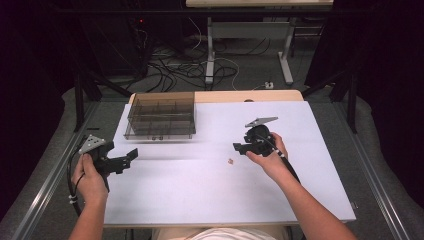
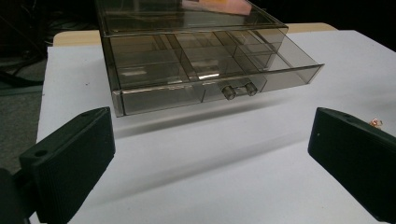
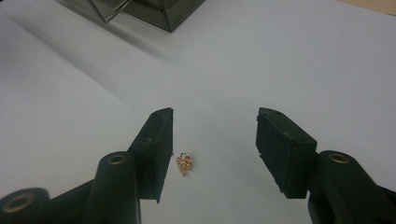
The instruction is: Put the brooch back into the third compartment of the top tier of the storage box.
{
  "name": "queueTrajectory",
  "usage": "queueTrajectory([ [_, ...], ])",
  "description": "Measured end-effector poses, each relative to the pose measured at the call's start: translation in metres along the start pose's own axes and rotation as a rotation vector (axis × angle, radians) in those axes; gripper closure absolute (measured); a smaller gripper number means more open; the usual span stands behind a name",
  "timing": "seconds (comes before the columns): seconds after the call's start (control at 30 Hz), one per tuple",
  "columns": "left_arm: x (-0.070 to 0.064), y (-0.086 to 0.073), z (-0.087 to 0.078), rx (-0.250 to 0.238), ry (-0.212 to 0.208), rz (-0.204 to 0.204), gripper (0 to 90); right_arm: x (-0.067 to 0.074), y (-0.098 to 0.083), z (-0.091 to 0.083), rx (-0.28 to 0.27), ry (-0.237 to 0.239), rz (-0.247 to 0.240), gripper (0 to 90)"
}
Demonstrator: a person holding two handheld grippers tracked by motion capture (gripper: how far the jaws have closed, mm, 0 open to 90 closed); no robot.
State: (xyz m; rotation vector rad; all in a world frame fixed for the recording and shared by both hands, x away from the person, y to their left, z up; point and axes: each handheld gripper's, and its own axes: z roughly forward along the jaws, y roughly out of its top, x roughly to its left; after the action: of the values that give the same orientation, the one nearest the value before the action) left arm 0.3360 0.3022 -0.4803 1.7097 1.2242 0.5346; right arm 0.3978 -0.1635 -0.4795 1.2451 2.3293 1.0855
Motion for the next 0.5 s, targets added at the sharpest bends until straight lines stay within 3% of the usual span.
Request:
queueTrajectory([
  [0.4,0.0,0.0,0.0,0.003,0.002,0.006,0.7,-0.003,-0.002,0.012,0.052,0.005,-0.001,56.6],
  [0.5,0.0,0.0,0.0,0.005,0.001,0.005,0.7,-0.003,-0.003,0.016,0.076,0.02,0.018,58.6],
])
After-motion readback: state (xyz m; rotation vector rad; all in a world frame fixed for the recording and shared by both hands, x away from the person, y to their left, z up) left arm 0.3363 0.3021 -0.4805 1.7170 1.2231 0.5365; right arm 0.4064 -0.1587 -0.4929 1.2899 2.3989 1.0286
